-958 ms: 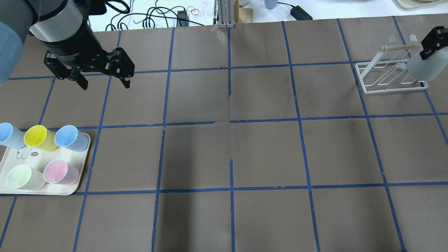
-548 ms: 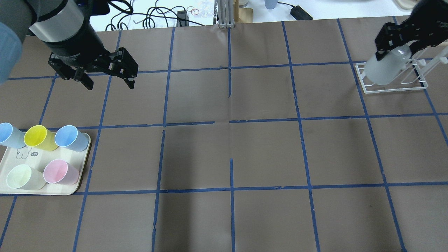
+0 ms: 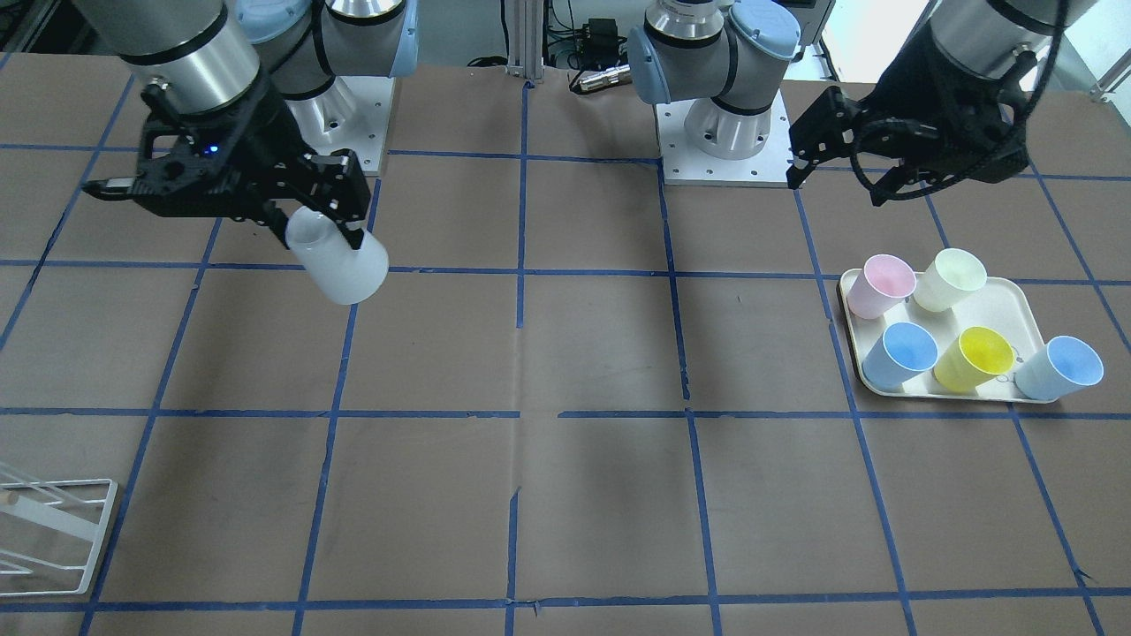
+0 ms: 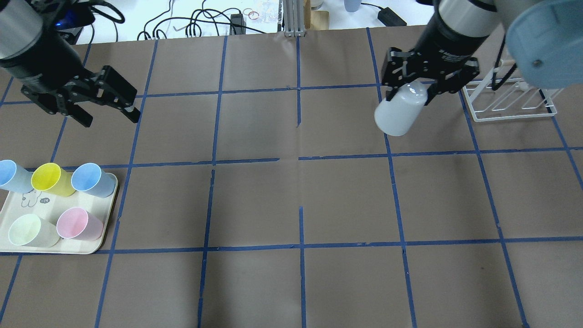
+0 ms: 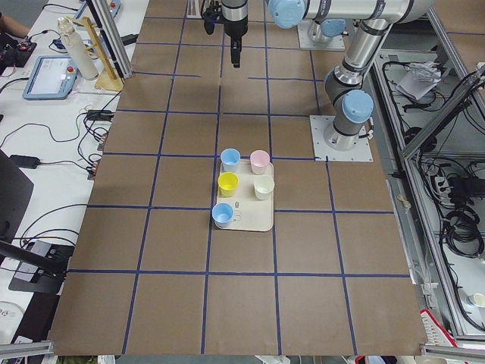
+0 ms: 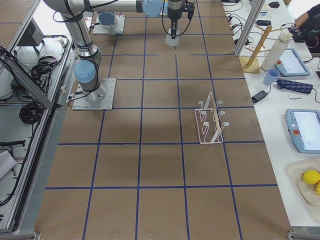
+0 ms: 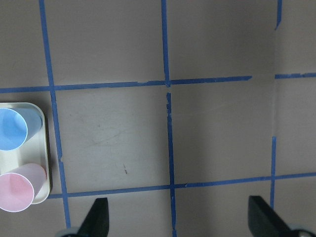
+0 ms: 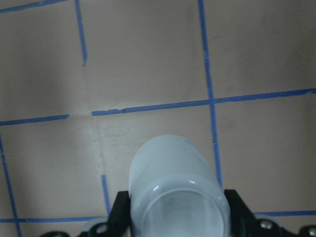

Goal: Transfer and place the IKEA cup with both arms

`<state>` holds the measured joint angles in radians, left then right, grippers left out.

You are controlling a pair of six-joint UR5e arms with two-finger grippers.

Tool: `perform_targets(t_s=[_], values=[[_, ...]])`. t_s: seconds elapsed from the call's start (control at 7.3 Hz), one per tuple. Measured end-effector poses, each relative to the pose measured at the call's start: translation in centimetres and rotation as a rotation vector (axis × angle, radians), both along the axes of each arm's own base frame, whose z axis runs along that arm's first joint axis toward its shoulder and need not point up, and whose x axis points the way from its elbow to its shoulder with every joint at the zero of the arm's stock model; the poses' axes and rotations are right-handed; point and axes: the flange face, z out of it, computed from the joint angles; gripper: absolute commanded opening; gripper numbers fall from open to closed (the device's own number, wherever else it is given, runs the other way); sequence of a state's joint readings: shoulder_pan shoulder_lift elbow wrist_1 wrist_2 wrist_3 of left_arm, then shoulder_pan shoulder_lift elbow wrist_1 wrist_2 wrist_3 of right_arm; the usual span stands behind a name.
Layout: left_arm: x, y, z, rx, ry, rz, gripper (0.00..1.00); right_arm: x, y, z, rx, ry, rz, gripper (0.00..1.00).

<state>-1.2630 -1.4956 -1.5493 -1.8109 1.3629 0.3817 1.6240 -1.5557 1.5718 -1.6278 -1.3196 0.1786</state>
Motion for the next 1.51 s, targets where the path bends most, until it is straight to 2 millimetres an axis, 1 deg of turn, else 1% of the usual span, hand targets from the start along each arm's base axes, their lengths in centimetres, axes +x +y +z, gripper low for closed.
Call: perform_targets(t_s=[0.14, 0.27, 0.41, 0.55, 0.68, 0.82, 0.96, 1.1, 1.37, 1.51], values=[[4.4, 0.5, -0.5, 0.001, 0.104, -0.012, 1.0, 2.4, 0.6, 0.6, 0.022, -0.146, -0.015, 0.0], [9.0, 1.3, -1.5, -0.005, 0.198, -0.024, 1.0, 4.3, 0.8, 1.2, 0.054, -0.316, -0.03, 0.0], [13.5, 2.2, -3.4, -0.02, 0.297, -0.037, 1.0, 5.7, 0.8, 1.7, 0.093, -0.478, -0.043, 0.0], [16.9, 2.9, -6.0, -0.048, 0.406, -0.039, 1.0, 6.6, 0.8, 1.7, 0.138, -0.62, -0.057, 0.0], [18.7, 3.2, -9.0, -0.078, 0.528, -0.03, 1.0, 7.1, 0.8, 0.8, 0.191, -0.756, -0.073, 0.0], [19.0, 3.0, -11.7, -0.094, 0.669, 0.009, 1.0, 6.9, 1.0, -1.0, 0.24, -0.887, -0.097, 0.0], [18.0, 2.7, -13.7, -0.083, 0.812, 0.075, 1.0, 6.1, 0.9, -2.8, 0.268, -0.988, -0.126, 0.0], [15.1, 2.0, -14.3, -0.056, 0.937, 0.13, 1.0, 5.1, 0.7, -4.1, 0.286, -1.072, -0.159, 0.0], [6.1, -0.5, -13.9, -0.026, 1.093, 0.175, 1.0, 4.5, 0.7, -6.0, 0.323, -1.186, -0.209, 0.0], [1.8, -1.0, -13.6, -0.014, 1.142, 0.189, 1.0, 4.5, 0.8, -6.7, 0.336, -1.223, -0.223, 0.0]])
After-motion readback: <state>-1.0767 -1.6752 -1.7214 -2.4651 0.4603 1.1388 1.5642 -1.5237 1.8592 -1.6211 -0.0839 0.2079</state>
